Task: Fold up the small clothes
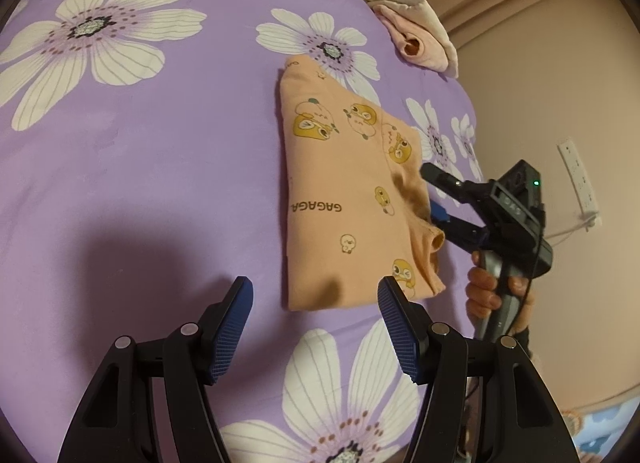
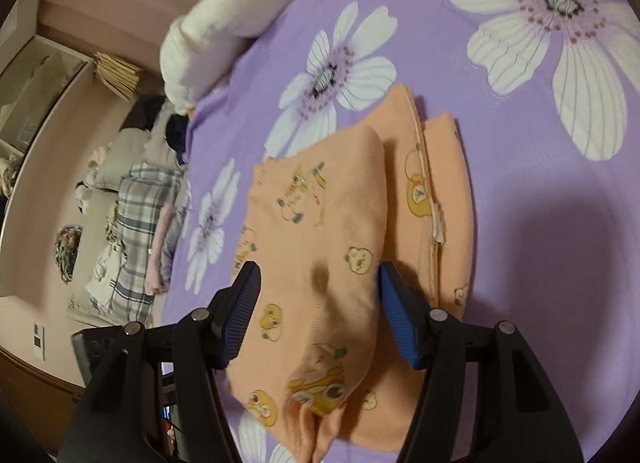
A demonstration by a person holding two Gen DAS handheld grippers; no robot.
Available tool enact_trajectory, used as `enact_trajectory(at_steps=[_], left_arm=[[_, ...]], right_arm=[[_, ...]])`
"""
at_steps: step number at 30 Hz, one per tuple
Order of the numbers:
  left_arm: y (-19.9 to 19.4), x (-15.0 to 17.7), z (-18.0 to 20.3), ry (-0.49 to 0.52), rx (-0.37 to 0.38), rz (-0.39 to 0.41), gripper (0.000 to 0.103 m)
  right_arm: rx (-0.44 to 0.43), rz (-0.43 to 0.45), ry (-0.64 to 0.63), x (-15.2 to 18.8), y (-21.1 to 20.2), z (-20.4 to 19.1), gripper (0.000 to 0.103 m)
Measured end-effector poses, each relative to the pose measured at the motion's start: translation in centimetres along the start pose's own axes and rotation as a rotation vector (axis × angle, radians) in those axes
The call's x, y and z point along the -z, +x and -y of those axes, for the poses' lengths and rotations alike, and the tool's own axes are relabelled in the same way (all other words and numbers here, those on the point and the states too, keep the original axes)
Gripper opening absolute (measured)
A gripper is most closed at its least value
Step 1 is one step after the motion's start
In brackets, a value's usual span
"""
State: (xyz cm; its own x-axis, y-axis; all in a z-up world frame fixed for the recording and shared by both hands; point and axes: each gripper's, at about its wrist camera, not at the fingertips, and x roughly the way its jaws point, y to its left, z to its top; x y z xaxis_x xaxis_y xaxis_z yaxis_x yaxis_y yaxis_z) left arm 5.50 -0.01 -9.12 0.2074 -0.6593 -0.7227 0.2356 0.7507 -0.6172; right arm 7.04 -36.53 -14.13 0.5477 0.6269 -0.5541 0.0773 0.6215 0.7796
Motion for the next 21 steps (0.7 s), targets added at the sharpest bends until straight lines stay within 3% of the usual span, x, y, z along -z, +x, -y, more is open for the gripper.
enact_trajectory(at_steps=[5, 9, 13, 16, 18, 20, 21], left_arm=[[-0.1, 0.2, -0.2, -0.014, 0.007, -0.009, 0.063], [-0.2, 0.2, -0.2, -0.017, 0.009, -0.009, 0.063], [-0.2, 0.2, -0.4, -0.023, 0.009, -0.015, 0.063], [-0.2, 0.2, -0.3, -0.023, 0.007, -0.020, 0.063], [-0.2, 0.3, -0.2, -0.018, 0.007, -0.023, 0.063], [-0.2, 0.3, -0.2, -0.019, 0.001, -0.028, 0.063], [-0.2, 0.3, -0.2, -0.020, -0.001, -0.029, 0.063]], right_arm=[[-0.013, -0.003, 0.000, -0.4, 1.4, 0.5, 0.048], [-0.033, -0.002, -0.014, -0.6, 1.6, -0.1, 0.031], [-0.075, 0.030, -0.040, -0.5, 1.0, -0.8, 0.031], [-0.007, 0.003, -0.020, -0.8, 1.9, -0.1, 0.032], [-0.011, -0.006, -0.003, -0.8, 2.4, 0.5, 0.032], [-0.017, -0.001, -0.003, -0.9, 2.3, 0.6, 0.028], [-0.014, 0.000, -0.010, -0.9, 2.3, 0.5, 0.018]])
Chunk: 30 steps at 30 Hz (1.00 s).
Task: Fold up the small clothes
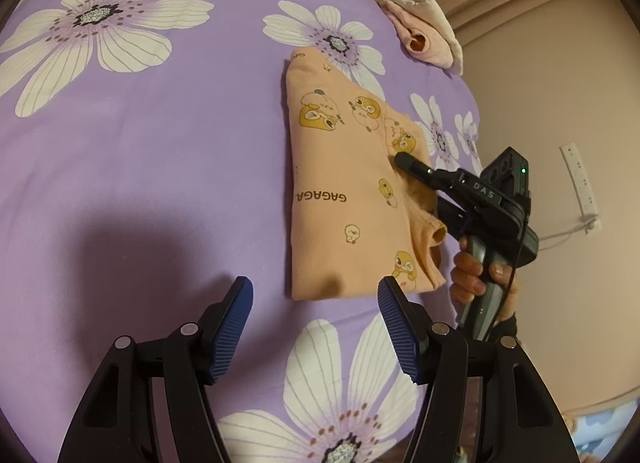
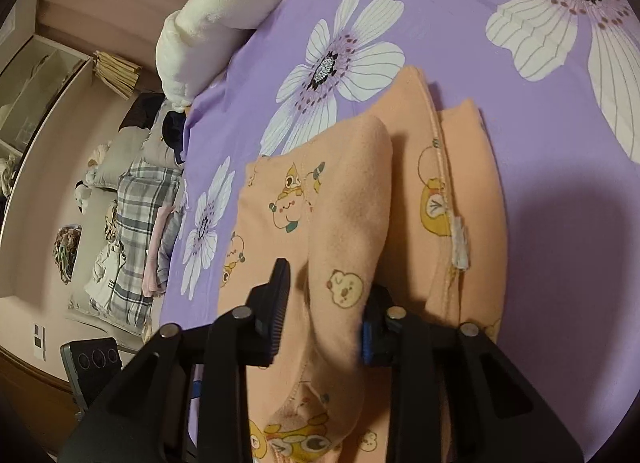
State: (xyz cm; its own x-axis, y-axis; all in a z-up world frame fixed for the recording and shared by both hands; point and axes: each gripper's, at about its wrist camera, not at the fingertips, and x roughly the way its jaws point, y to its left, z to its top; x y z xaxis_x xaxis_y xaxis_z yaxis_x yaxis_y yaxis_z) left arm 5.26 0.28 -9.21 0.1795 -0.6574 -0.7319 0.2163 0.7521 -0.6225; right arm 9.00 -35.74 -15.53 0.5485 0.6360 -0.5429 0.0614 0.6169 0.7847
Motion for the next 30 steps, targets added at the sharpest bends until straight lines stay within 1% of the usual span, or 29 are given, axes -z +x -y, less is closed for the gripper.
enact_trajectory(at_steps=[1, 3, 5, 7, 9, 12, 15, 16, 19, 20, 22, 23, 24, 25, 28, 30], left_arm=[[0.0, 0.0, 0.0, -0.001, -0.001, 0.000, 0.063], [0.0, -0.1, 0.2, 0.000, -0.002, 0.000, 0.063], [0.2, -0.1, 0.4, 0.006, -0.003, -0.001, 0.063], [0.3, -0.2, 0.6, 0.013, -0.005, -0.005, 0.063], [0.5, -0.3, 1.0, 0.024, -0.006, -0.009, 0.063], [0.7, -0.4, 1.4, 0.038, -0.003, -0.013, 0.063], [1.0, -0.7, 2.0, 0.053, -0.005, -0.019, 0.063], [1.2, -0.9, 2.5, 0.060, -0.004, -0.021, 0.063], [1.8, -1.5, 4.6, 0.119, 0.002, -0.013, 0.063], [1.9, -1.7, 5.4, 0.141, 0.005, -0.006, 0.063], [2.2, -2.1, 6.7, 0.179, 0.011, 0.017, 0.063], [2.4, -2.2, 7.3, 0.196, 0.019, 0.031, 0.063], [2.8, -2.3, 7.7, 0.209, 0.031, 0.038, 0.063], [3.3, -2.5, 8.0, 0.212, 0.044, 0.034, 0.063], [5.0, -2.5, 8.4, 0.220, 0.063, 0.005, 0.063], [6.3, -2.3, 8.4, 0.227, 0.034, -0.027, 0.063]], right_arm=[[0.011, -0.003, -0.011, 0.0, 0.0, -0.1, 0.010], [0.023, -0.001, -0.023, -0.1, -0.1, -0.4, 0.009], [0.027, 0.025, -0.039, -0.2, -0.8, -0.9, 0.008], [0.000, 0.068, -0.045, -0.6, -1.9, -1.4, 0.008], [-0.009, 0.109, -0.057, -1.1, -3.2, -1.8, 0.008], [0.019, 0.143, -0.072, -1.6, -4.5, -1.7, 0.008], [0.050, 0.126, -0.063, -1.8, -4.6, -0.4, 0.008], [0.091, 0.106, -0.064, -1.6, -4.1, 0.1, 0.009], [0.124, 0.070, -0.046, -1.2, -3.0, 1.2, 0.012], [0.119, 0.069, -0.034, -1.2, -2.9, 1.5, 0.012], [0.077, 0.082, -0.003, -1.4, -2.9, 2.1, 0.013], [0.064, 0.086, 0.006, -1.4, -3.1, 2.2, 0.015], [0.052, 0.089, 0.017, -1.6, -3.2, 2.3, 0.020], [0.044, 0.092, 0.024, -1.8, -3.3, 2.4, 0.023], [0.022, 0.103, 0.024, -2.8, -3.4, 2.1, 0.024], [0.005, 0.110, 0.022, -3.5, -3.4, 1.8, 0.024]])
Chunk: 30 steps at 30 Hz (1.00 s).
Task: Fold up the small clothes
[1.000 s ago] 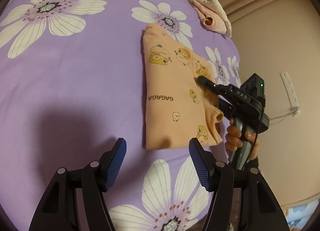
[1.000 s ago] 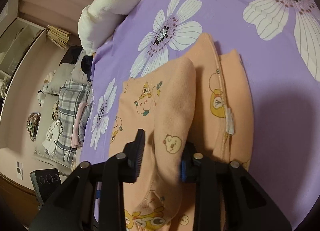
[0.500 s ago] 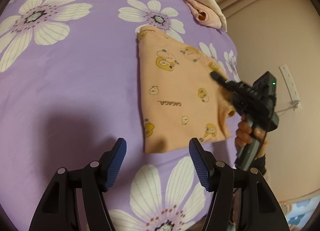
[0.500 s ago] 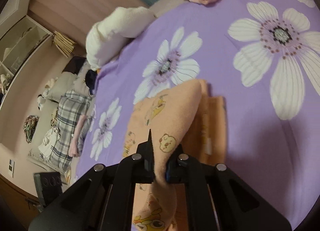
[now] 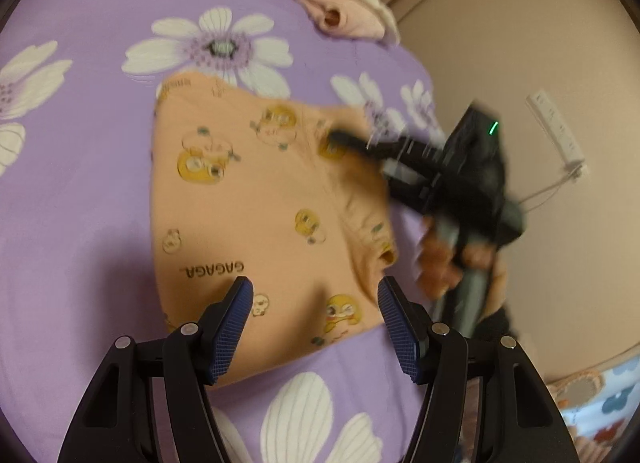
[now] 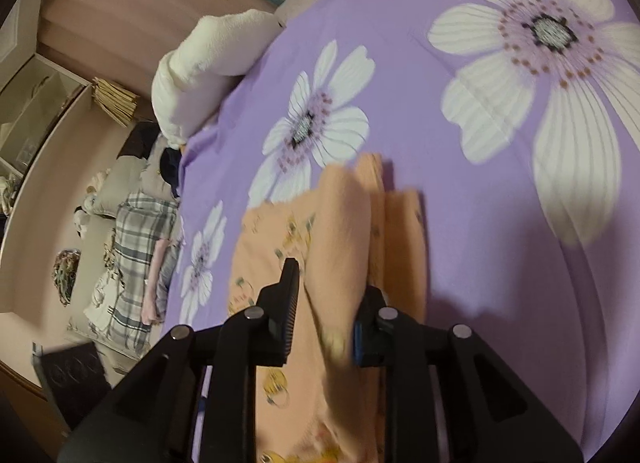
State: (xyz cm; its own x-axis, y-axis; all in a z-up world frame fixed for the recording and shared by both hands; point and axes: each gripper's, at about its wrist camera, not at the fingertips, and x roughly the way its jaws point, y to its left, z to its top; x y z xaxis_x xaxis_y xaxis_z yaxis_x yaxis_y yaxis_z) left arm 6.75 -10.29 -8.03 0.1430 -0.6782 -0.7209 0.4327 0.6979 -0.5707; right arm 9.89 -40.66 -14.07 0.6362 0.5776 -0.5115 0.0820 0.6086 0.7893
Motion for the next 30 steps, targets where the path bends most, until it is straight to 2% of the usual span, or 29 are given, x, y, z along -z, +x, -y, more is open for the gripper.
enact_trajectory(at_steps=[3, 7, 10, 13, 16, 17, 19, 21, 23, 27, 30], left_arm=[[1.3, 0.5, -0.7, -0.003, -0.028, -0.049, 0.063], [1.5, 0.8, -1.0, -0.005, -0.026, -0.060, 0.063], [1.4, 0.8, -1.3, -0.016, -0.016, -0.059, 0.063], [1.4, 0.9, -1.4, -0.016, -0.018, -0.059, 0.063], [1.5, 0.8, -1.2, -0.016, -0.023, -0.054, 0.063], [1.5, 0.8, -1.1, -0.016, -0.027, -0.053, 0.063], [1.6, 0.9, -1.0, -0.016, -0.034, -0.049, 0.063], [1.6, 1.1, -0.9, -0.018, -0.043, -0.045, 0.063], [1.5, 1.2, -0.9, -0.020, -0.048, -0.041, 0.063], [1.4, 1.8, -1.4, -0.032, -0.047, -0.043, 0.063], [1.1, 2.1, -1.7, -0.033, -0.050, -0.044, 0.063]], right_arm=[[-0.045, 0.072, 0.012, -1.8, -0.9, -0.6, 0.024], [-0.113, 0.205, -0.002, -3.0, -4.2, -1.7, 0.027], [-0.111, 0.231, -0.046, -2.4, -5.9, -2.6, 0.030], [-0.044, 0.178, -0.120, -0.7, -6.3, -3.6, 0.030], [0.037, 0.095, -0.231, 2.4, -6.0, -4.7, 0.029], [0.060, 0.070, -0.265, 3.3, -5.7, -5.1, 0.027], [0.130, 0.032, -0.341, 5.4, -4.9, -5.8, 0.014], [0.180, -0.004, -0.396, 7.4, -4.2, -6.0, 0.010], [0.206, -0.043, -0.420, 8.9, -3.5, -5.8, 0.010], [0.374, -0.061, -0.447, 10.2, -2.8, -3.9, 0.000], [0.374, -0.052, -0.410, 10.4, -3.4, -3.2, 0.000]])
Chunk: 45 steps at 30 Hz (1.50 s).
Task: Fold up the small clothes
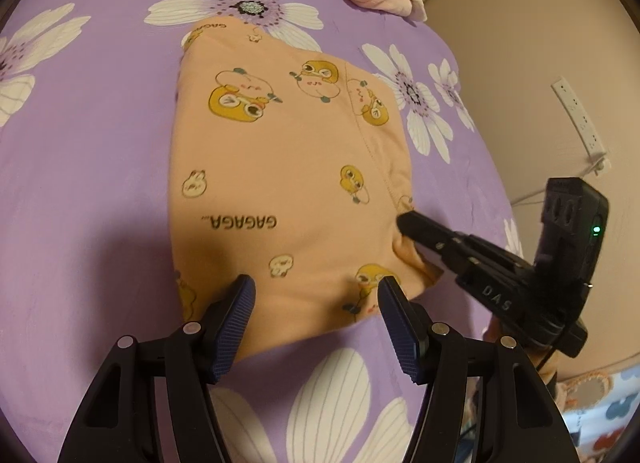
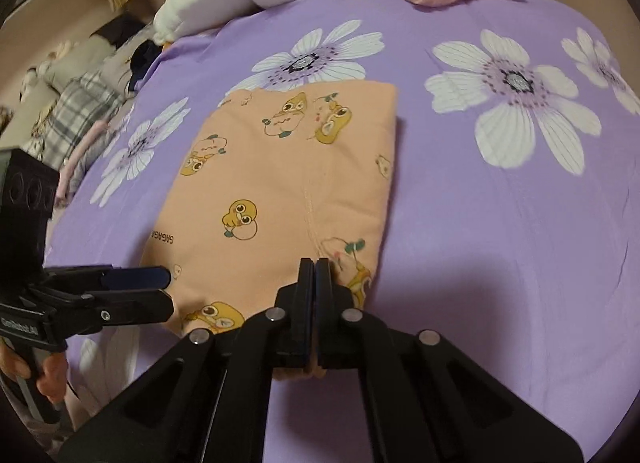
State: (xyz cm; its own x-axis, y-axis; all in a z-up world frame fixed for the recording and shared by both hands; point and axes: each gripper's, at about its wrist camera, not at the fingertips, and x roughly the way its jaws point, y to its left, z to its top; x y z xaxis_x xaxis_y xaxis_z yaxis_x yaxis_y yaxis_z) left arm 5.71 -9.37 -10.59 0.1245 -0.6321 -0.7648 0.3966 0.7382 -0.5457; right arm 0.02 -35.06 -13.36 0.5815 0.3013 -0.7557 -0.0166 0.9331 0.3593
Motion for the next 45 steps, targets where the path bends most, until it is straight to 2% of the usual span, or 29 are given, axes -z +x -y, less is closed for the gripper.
enact_trajectory(at_steps=[1, 3, 6, 8, 13, 17, 20, 22, 26, 28, 30, 34, 36, 38, 45], left_arm=[[-0.1, 0.1, 0.0, 0.000, -0.002, -0.001, 0.063], [-0.2, 0.3, -0.1, 0.000, -0.005, -0.001, 0.063], [-0.2, 0.3, -0.1, -0.005, -0.008, 0.002, 0.063], [-0.1, 0.5, 0.0, -0.003, -0.014, 0.005, 0.063], [-0.2, 0.8, 0.1, 0.015, -0.029, 0.006, 0.063], [-0.4, 1.1, 0.5, 0.038, -0.060, 0.015, 0.063], [-1.2, 1.5, 1.3, 0.083, -0.130, 0.050, 0.063], [-1.7, 1.7, 1.4, 0.102, -0.162, 0.074, 0.063], [-3.2, 1.9, 1.2, 0.113, -0.203, 0.114, 0.063], [-3.6, 1.9, 1.0, 0.113, -0.232, 0.126, 0.063], [-4.1, 1.9, 0.7, 0.107, -0.250, 0.134, 0.063], [-4.7, 2.0, 0.0, 0.083, -0.278, 0.143, 0.063], [-4.9, 2.1, -0.4, 0.069, -0.274, 0.142, 0.064], [-5.2, 2.1, -0.7, 0.056, -0.271, 0.145, 0.069], [-5.5, 2.0, -1.0, 0.045, -0.257, 0.154, 0.069]], right_arm=[[0.011, 0.011, -0.006, 0.0, -0.5, -0.2, 0.001], [-0.017, 0.039, -0.019, 0.1, -1.6, -0.9, 0.010], [-0.076, 0.067, -0.036, 0.3, -2.9, -1.9, 0.010], [-0.074, 0.057, -0.047, 0.6, -2.7, -2.4, 0.010], [-0.020, -0.040, -0.006, 1.9, 0.2, -1.5, 0.007], [-0.042, -0.025, 0.026, 2.3, -0.4, -1.2, 0.008], [-0.061, -0.016, 0.024, 2.4, -1.3, -1.5, 0.012], [-0.085, -0.004, 0.032, 2.6, -2.1, -1.7, 0.019], [-0.126, 0.014, 0.060, 2.6, -3.1, -1.9, 0.027], [-0.126, 0.023, 0.072, 2.6, -3.6, -2.0, 0.044], [-0.115, 0.040, 0.085, 2.6, -4.0, -2.1, 0.053], [-0.074, 0.055, 0.107, 2.5, -4.1, -2.1, 0.060], [-0.086, 0.051, 0.128, 2.5, -4.0, -1.9, 0.060], [-0.096, 0.050, 0.148, 2.4, -3.9, -1.8, 0.062], [-0.096, 0.051, 0.190, 1.8, -3.8, -1.5, 0.070]])
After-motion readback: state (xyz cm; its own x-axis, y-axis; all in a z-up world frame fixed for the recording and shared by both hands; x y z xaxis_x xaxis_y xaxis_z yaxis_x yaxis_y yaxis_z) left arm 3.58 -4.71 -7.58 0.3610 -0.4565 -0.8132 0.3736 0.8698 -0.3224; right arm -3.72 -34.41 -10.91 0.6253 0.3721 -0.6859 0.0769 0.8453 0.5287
